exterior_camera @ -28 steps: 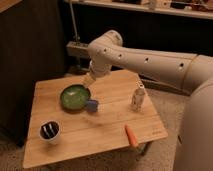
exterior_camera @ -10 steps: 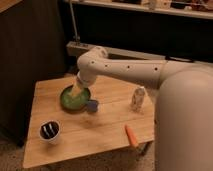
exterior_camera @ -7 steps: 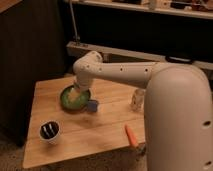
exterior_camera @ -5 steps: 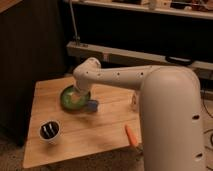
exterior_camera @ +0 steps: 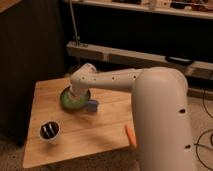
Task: Push the ceramic bowl across the table
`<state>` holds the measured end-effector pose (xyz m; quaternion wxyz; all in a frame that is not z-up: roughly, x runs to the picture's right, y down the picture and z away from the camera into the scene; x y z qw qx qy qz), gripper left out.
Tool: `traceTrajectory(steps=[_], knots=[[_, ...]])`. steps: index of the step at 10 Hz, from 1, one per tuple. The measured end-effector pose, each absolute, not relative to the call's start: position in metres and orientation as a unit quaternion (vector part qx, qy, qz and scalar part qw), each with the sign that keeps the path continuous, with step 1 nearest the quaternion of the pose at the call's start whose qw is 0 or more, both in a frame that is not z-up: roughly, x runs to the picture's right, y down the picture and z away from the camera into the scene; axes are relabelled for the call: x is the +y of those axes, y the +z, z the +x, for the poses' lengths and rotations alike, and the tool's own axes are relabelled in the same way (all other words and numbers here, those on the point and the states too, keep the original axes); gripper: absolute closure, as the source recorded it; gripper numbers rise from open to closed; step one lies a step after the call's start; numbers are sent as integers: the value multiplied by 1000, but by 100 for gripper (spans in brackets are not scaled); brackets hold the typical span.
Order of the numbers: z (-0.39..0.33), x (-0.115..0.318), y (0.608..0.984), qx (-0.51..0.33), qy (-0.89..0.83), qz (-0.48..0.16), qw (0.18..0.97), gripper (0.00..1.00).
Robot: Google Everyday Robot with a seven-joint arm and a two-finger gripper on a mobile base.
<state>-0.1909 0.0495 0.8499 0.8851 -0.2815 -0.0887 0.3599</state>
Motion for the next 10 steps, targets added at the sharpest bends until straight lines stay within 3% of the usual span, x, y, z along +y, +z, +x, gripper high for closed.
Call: traceTrajectory(steps=[10], knots=[[-204,62,902,-19,336,-358,871,100]])
